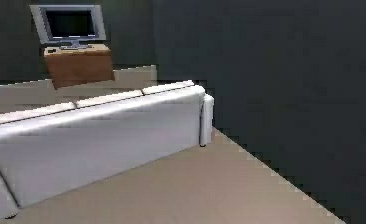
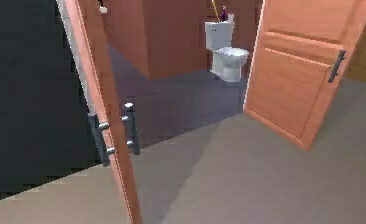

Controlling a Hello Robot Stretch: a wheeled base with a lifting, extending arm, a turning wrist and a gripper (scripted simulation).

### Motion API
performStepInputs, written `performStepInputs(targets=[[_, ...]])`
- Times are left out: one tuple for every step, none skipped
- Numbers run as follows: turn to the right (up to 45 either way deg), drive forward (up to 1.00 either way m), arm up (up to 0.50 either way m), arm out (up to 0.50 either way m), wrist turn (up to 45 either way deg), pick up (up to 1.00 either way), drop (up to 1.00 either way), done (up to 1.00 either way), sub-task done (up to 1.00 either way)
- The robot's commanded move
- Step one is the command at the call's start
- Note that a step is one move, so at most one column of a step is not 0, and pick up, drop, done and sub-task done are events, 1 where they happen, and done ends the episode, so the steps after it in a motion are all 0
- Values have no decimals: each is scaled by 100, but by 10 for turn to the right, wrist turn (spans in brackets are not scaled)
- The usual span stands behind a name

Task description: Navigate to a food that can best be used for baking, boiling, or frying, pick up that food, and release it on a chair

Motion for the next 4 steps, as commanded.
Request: performStepInputs(targets=[[-450, 0, 0, 0, 0, 0, 0, 0, 0], [-180, 0, 0, 0, 0, 0, 0, 0, 0], [0, 100, 0, 0, 0, 0, 0, 0, 0], [0, 75, 0, 0, 0, 0, 0, 0, 0]])
